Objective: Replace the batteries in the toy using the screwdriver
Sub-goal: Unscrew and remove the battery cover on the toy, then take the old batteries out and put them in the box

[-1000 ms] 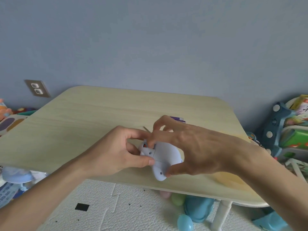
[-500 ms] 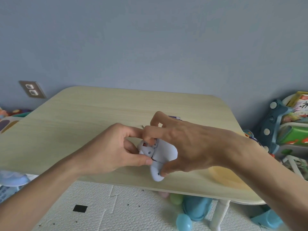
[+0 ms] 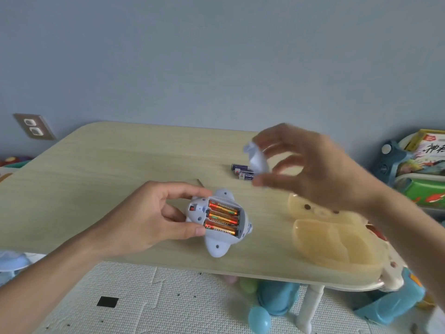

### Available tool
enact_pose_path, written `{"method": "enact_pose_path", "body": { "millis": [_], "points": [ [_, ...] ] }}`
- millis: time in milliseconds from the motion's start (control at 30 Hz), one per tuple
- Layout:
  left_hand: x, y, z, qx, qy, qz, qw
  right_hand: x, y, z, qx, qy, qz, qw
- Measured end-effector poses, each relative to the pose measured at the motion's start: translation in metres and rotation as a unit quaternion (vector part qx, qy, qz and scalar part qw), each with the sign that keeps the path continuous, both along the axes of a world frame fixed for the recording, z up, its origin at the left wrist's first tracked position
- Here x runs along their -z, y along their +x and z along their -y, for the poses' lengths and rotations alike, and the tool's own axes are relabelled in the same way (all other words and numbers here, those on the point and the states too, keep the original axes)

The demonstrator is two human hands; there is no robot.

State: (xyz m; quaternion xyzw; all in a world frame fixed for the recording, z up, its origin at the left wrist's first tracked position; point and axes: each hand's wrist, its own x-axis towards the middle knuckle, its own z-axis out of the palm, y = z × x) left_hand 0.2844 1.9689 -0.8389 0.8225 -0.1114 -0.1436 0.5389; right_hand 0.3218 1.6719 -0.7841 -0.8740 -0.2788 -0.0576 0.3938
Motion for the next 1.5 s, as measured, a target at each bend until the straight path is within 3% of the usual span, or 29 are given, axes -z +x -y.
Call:
{"method": "enact_pose_path", "body": {
  "millis": [200,467,633,767,900,1067,1200,1267,1333,1433,1500],
  "points": [
    [0.005,-0.001,0.001,0.003,-0.015,-0.012,1.000,0.032,0.064,0.040,0.172,-0.140,-0.014,0.975],
    [0.013,0.004,0.001,0.002,-0.048,-0.025,0.999,0.065,0.086,0.039,0.180,-0.206,-0.091,0.958],
    [0.018,0.007,-0.001,0.004,-0.055,-0.029,0.998,0.044,0.066,0.032,0.189,-0.206,-0.047,0.959],
    [0.023,0.005,-0.001,-0.001,-0.063,-0.025,0.998,0.013,0.003,0.013,0.082,-0.157,-0.055,0.983],
    [0.024,0.001,0.005,-0.021,-0.059,0.017,0.998,0.014,-0.039,-0.011,-0.007,-0.210,-0.082,0.974],
    [0.025,-0.003,0.007,-0.058,-0.090,0.047,0.993,0.030,-0.038,-0.017,-0.015,-0.161,-0.064,0.985],
    [0.025,-0.006,0.005,-0.036,-0.105,0.036,0.993,0.035,-0.036,-0.018,-0.025,-0.075,-0.131,0.988],
    [0.022,-0.006,0.005,-0.011,-0.077,0.054,0.996,0.034,-0.036,-0.019,-0.026,-0.036,-0.177,0.983],
    [0.013,-0.006,0.004,0.016,0.032,0.119,0.992,0.034,-0.035,-0.020,-0.019,-0.037,-0.191,0.981],
    [-0.001,-0.002,0.002,0.077,0.190,0.273,0.940,0.033,-0.034,-0.022,-0.013,-0.049,-0.203,0.978],
    [-0.011,-0.001,0.008,0.120,0.212,0.281,0.928,0.030,-0.036,-0.024,-0.021,-0.058,-0.216,0.974]
  ]
}}
